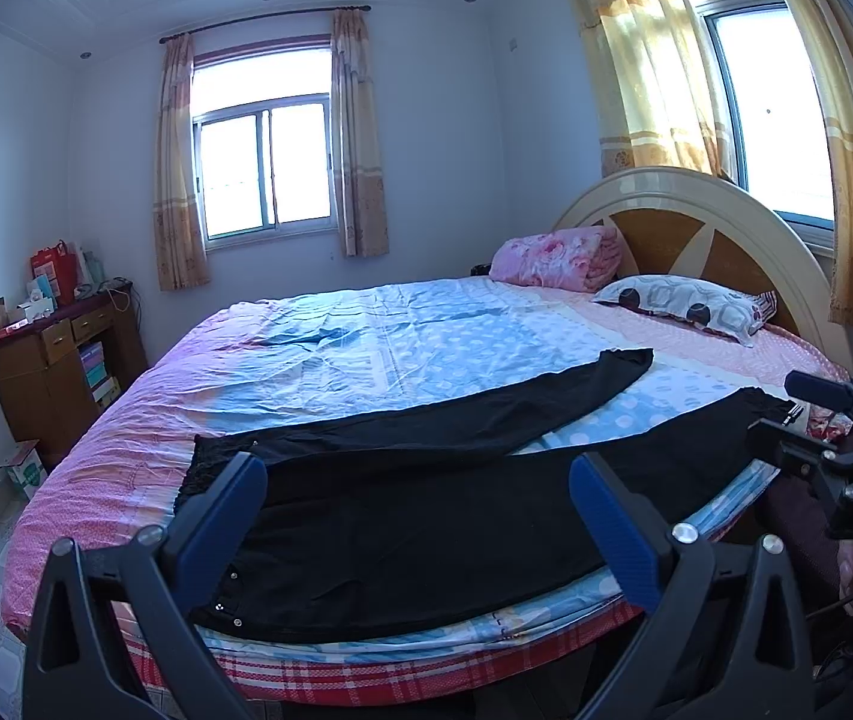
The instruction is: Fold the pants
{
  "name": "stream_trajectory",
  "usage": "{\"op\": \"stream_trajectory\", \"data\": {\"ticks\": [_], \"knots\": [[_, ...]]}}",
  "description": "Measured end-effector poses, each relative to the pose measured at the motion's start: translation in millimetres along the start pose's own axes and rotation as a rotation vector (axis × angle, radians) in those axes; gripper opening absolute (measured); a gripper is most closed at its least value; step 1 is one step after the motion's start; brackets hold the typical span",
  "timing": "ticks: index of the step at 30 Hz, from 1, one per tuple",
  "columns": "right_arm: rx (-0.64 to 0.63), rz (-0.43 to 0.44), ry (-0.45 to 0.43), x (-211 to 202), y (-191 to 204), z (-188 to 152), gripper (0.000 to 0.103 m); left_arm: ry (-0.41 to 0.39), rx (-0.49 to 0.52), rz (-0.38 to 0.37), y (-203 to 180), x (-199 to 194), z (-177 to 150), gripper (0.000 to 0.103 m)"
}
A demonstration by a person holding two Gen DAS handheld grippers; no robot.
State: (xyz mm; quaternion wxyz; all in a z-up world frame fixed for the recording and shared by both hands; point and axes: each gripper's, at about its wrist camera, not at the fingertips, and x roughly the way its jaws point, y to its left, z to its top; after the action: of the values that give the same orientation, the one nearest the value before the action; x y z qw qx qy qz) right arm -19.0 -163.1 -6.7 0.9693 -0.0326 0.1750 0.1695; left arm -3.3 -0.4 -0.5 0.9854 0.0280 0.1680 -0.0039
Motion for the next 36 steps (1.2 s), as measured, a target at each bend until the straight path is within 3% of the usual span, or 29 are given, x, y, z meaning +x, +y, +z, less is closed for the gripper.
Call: {"op": "stream_trajectory", "data": {"ticks": [36], "knots": [[-0.005, 0.008, 0.011, 1.3, 1.3, -1.8, 0.102, 0.017, -0.011, -0.002, 1.3, 2.6, -2.7, 0.103]]}}
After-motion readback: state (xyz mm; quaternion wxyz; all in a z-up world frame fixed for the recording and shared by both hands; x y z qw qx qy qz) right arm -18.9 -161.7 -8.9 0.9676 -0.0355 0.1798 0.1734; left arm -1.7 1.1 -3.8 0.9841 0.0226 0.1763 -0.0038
